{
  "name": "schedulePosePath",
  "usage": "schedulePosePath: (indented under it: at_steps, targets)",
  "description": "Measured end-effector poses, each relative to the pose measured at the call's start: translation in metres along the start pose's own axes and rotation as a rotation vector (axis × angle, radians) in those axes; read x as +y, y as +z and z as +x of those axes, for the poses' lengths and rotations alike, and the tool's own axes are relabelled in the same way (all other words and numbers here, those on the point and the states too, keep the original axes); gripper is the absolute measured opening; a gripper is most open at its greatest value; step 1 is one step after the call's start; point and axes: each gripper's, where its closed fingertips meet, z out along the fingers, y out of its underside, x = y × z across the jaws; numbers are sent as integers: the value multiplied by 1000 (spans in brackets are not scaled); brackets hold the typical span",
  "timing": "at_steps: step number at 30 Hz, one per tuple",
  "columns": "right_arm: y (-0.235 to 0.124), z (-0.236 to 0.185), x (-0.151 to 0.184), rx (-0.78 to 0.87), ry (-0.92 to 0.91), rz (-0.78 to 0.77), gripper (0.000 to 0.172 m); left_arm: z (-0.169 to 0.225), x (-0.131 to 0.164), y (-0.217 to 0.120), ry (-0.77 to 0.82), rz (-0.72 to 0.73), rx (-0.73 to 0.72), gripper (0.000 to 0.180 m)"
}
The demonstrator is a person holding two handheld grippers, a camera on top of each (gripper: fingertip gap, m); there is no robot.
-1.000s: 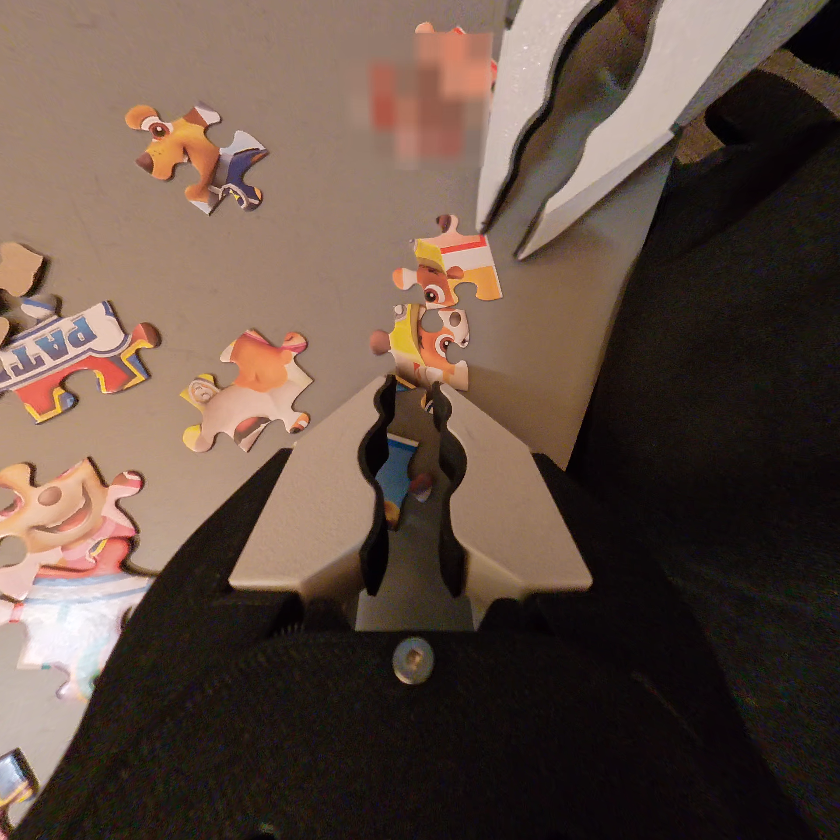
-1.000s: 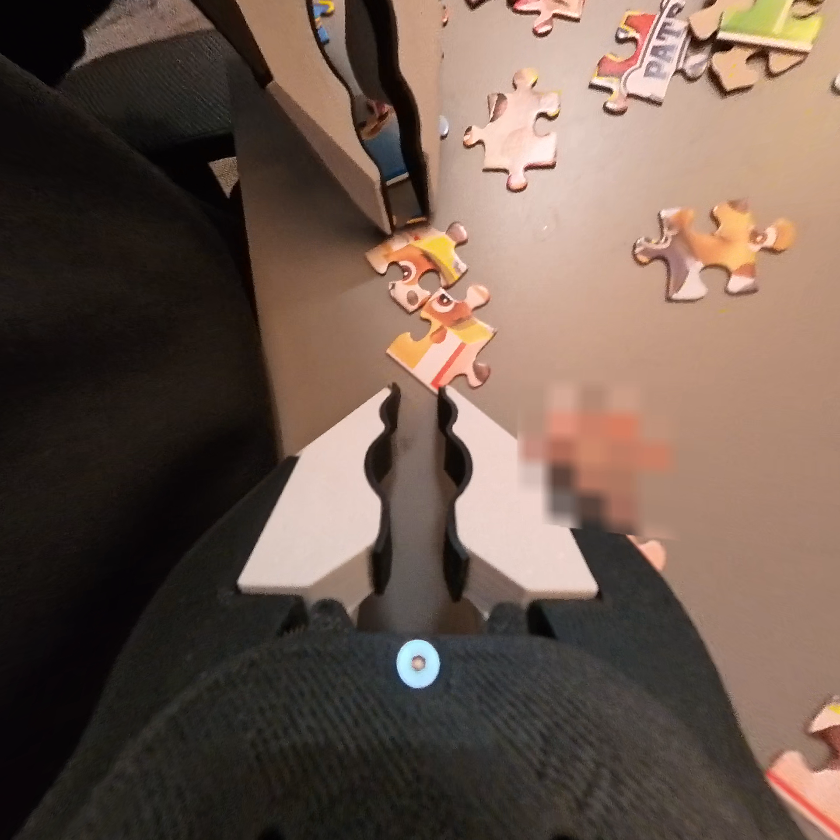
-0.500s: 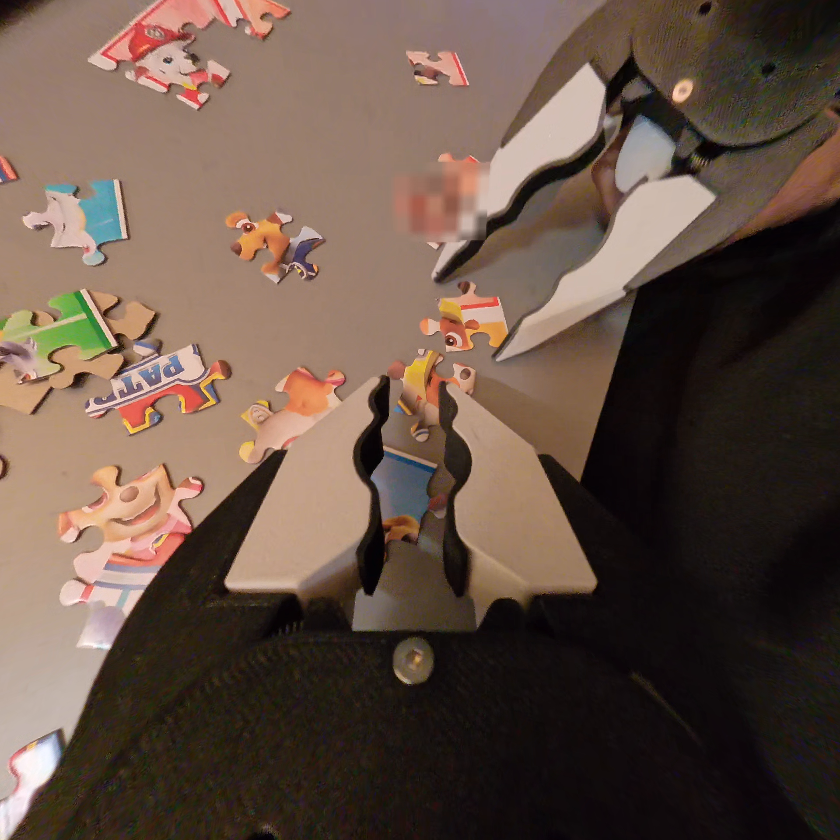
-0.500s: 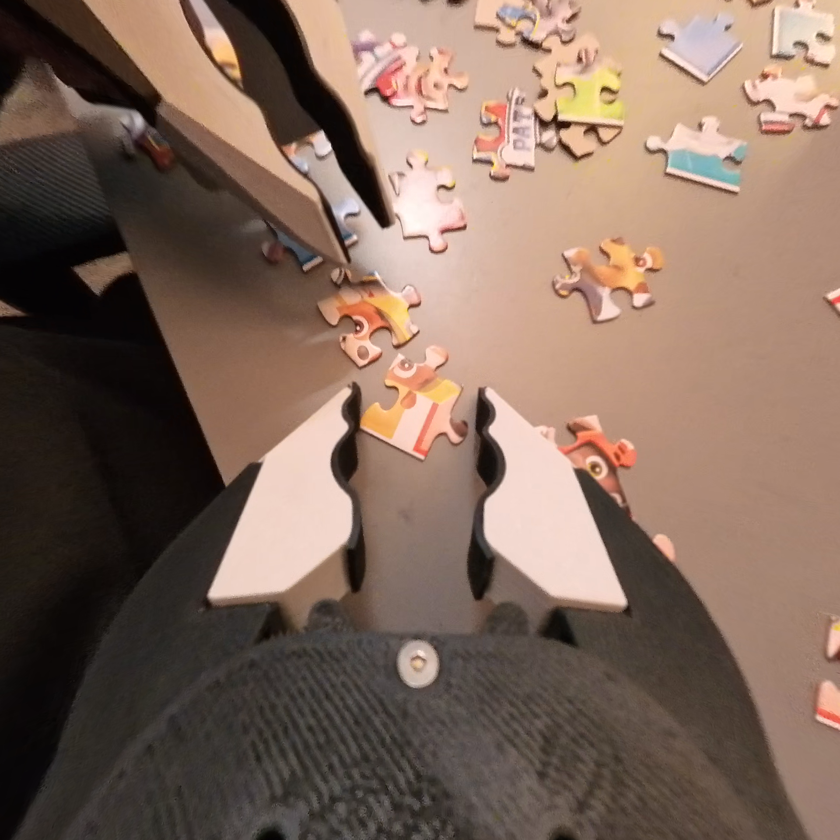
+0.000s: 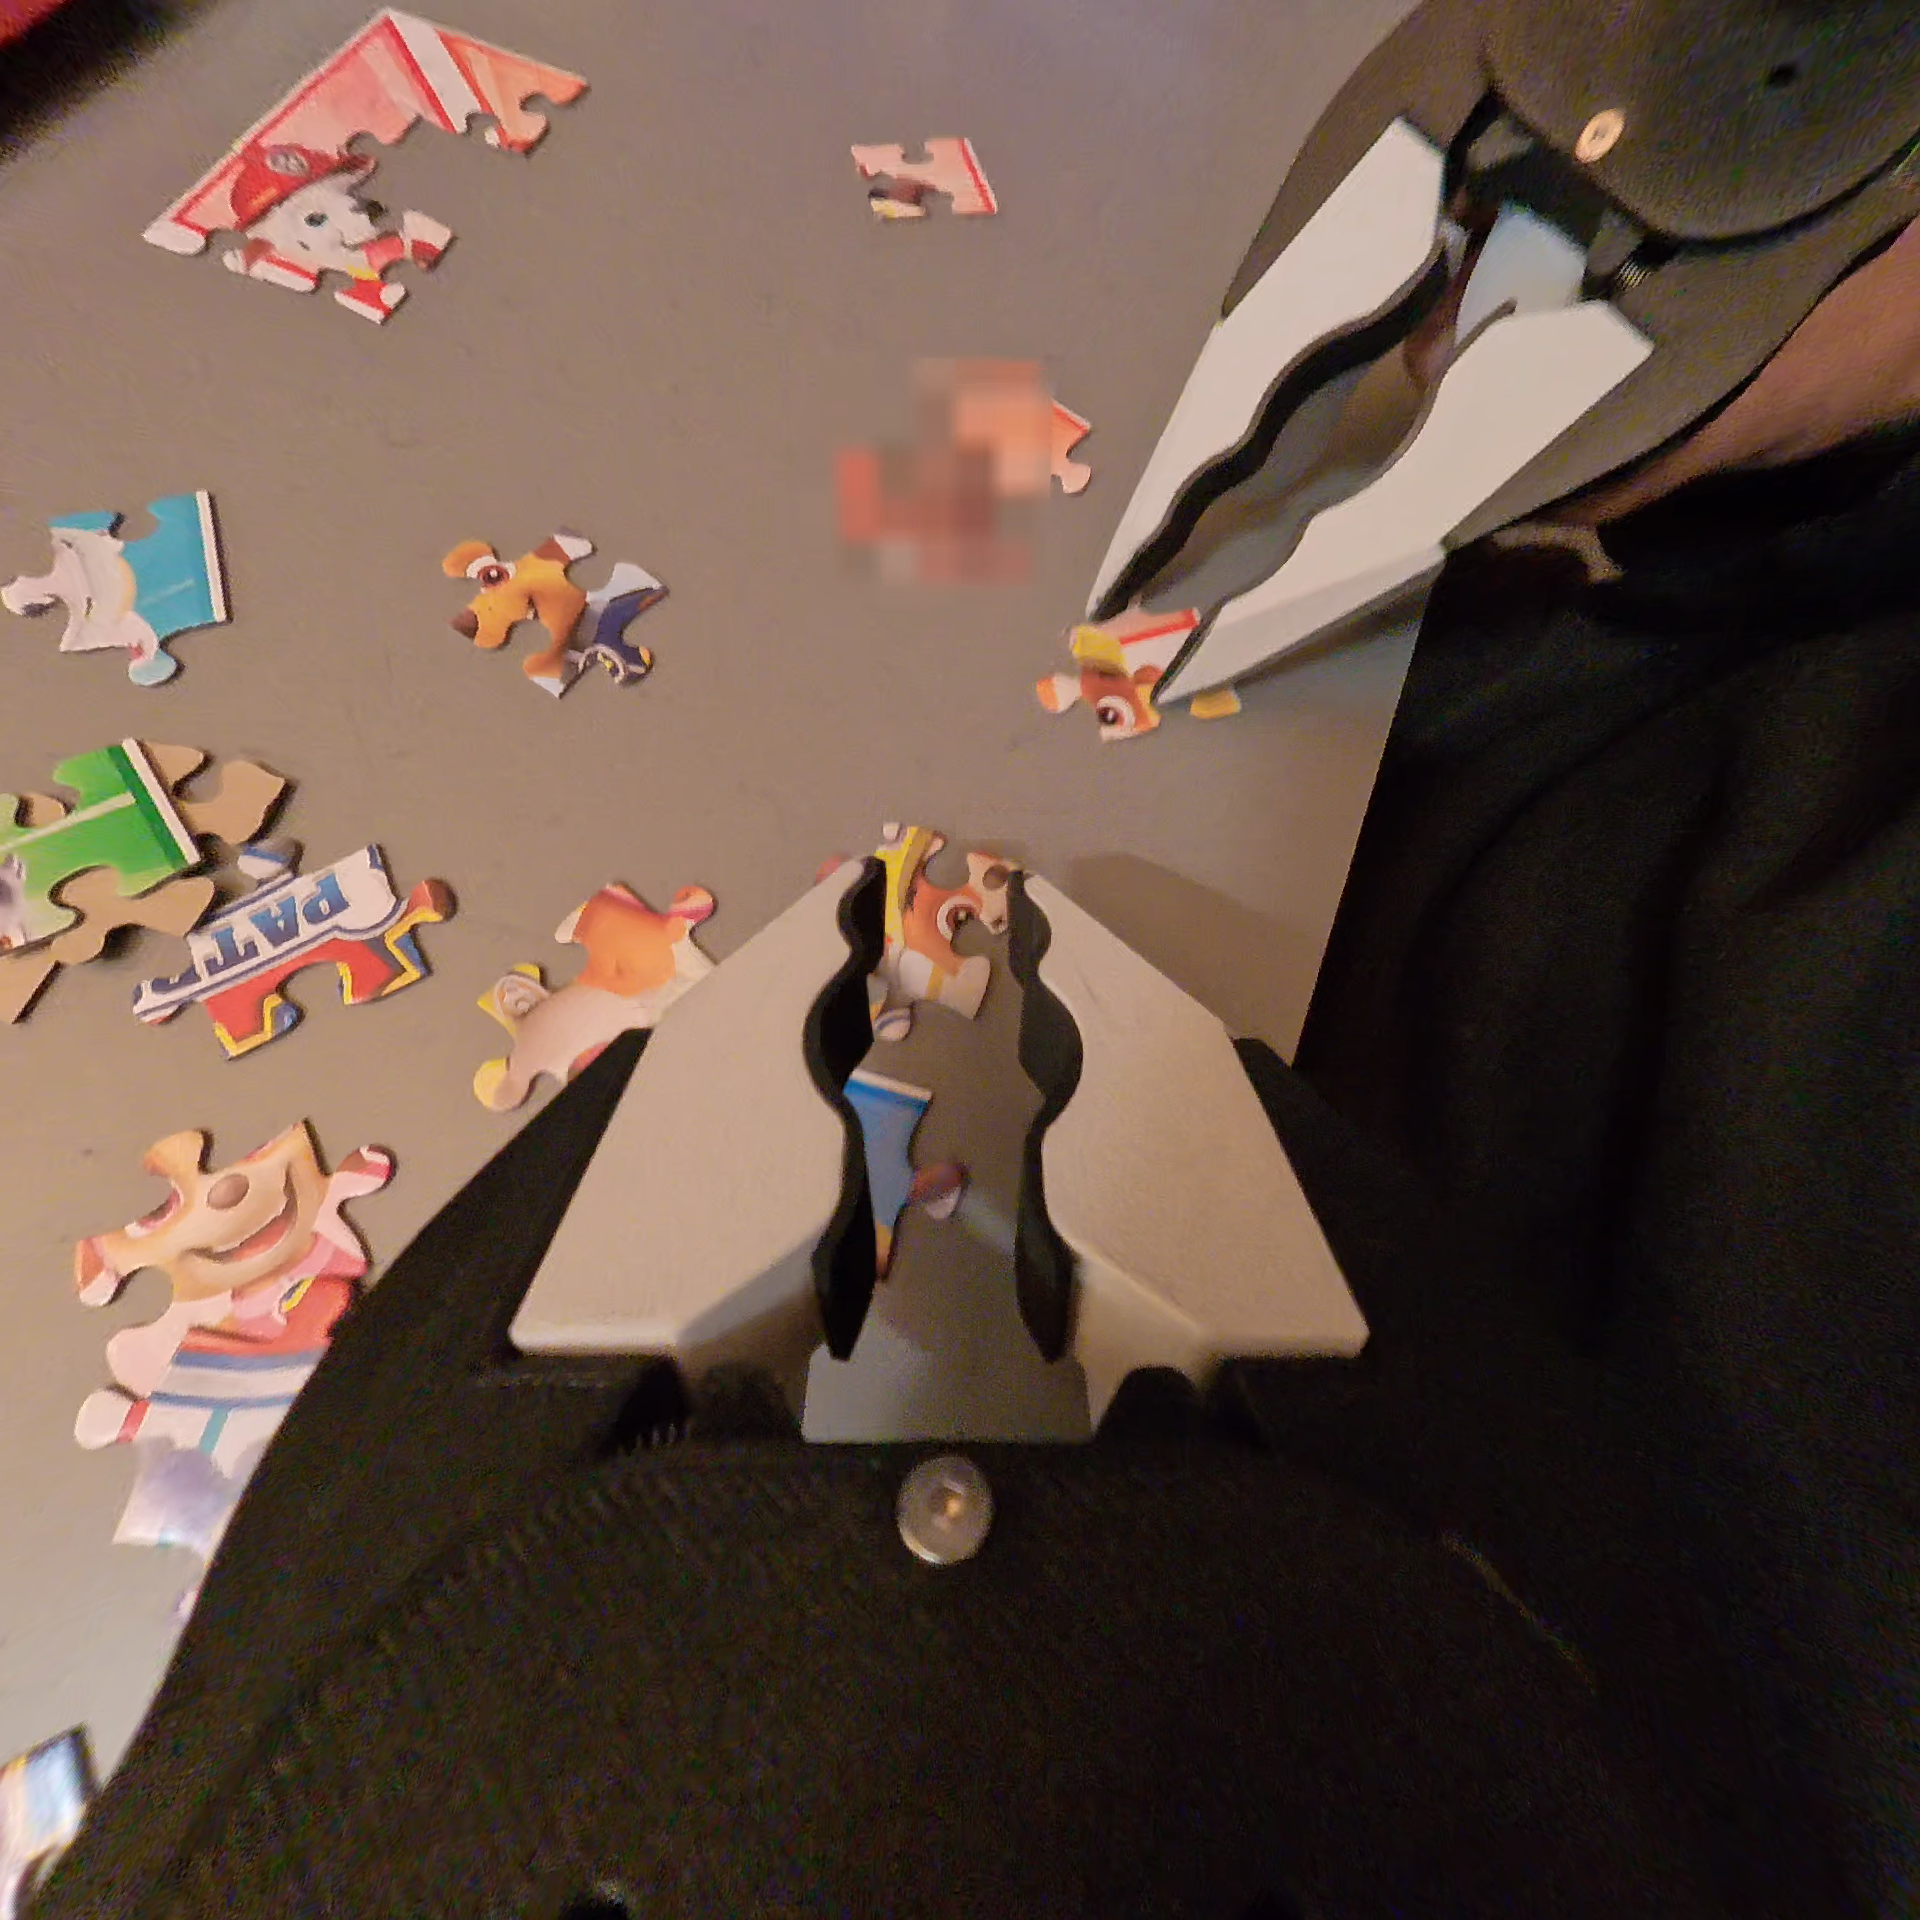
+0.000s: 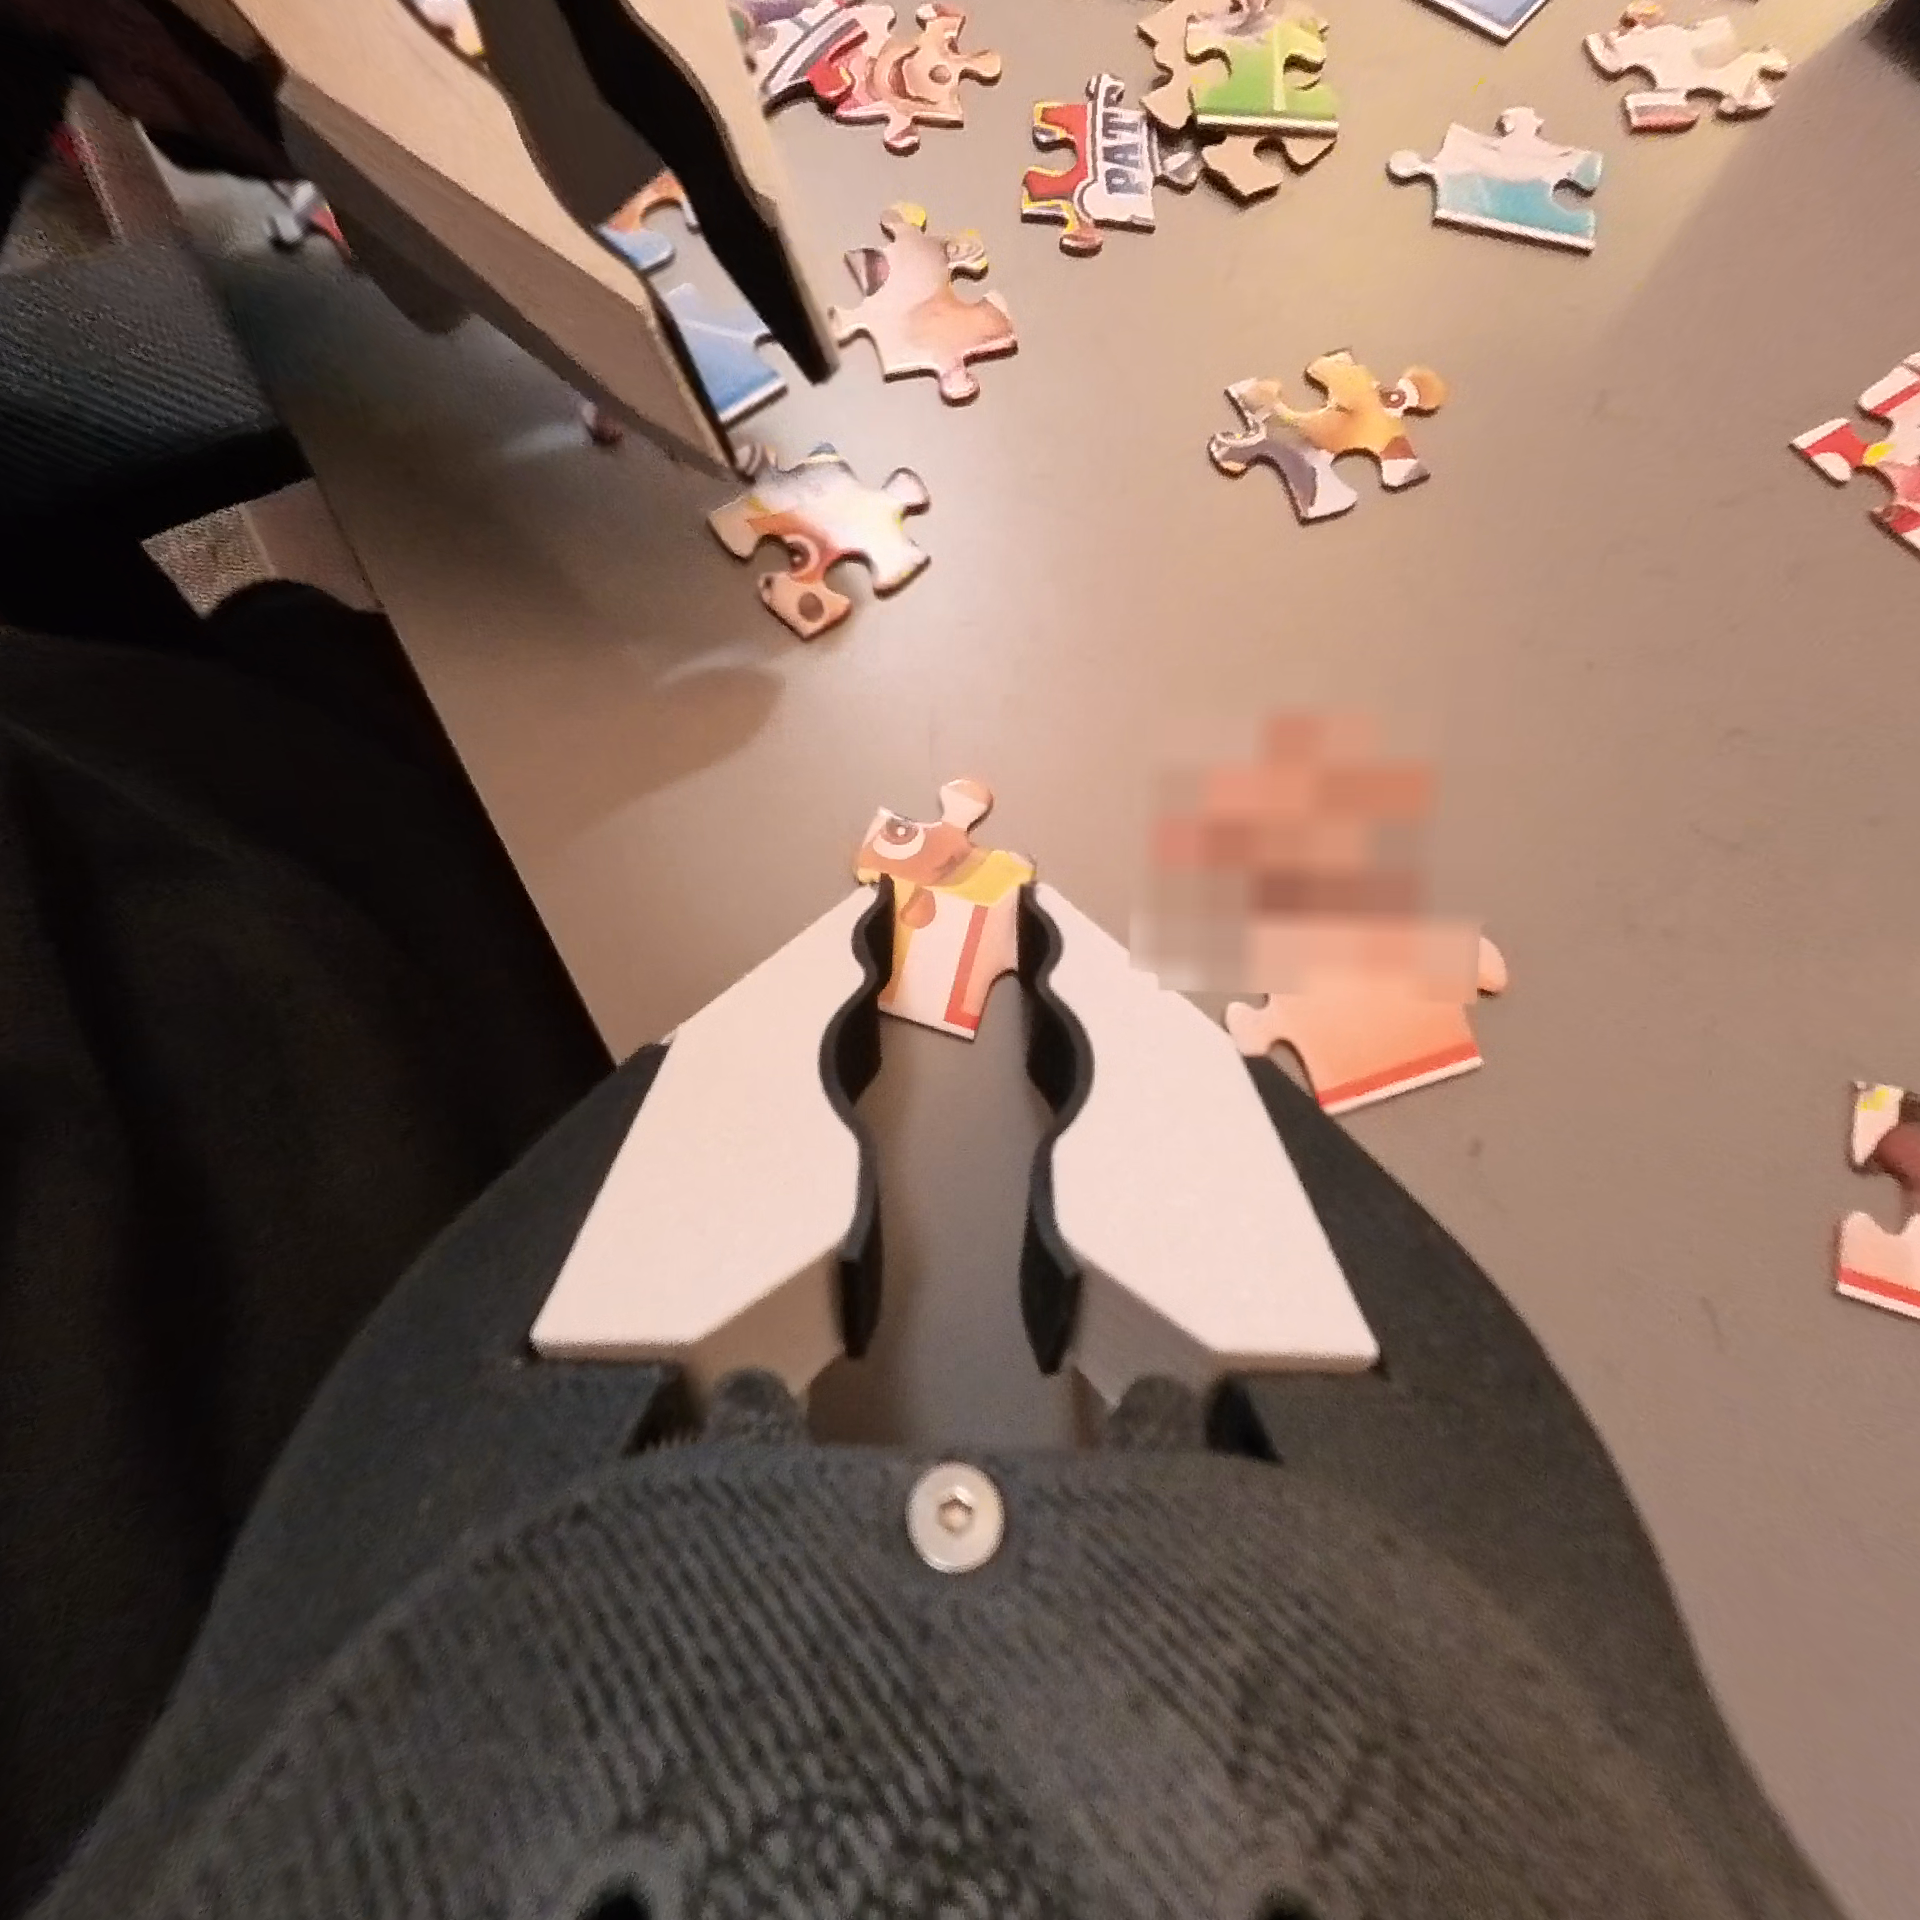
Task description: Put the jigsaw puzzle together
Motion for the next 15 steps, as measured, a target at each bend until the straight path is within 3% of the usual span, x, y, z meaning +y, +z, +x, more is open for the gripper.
schedulePosePath:
  at_steps: [3, 5, 15]
  targets:
    - [-1, -2, -1, -3, -35, 19, 20, -5, 13, -3, -16, -60, -14, 26]
    - [-2, -4, -3, -13, -55, 36, 5, -8, 17, -2, -32, -66, -31, 28]
    - [-17, -9, -8, -75, -26, 77, 27, 2, 20, 18, -41, -113, -38, 34]
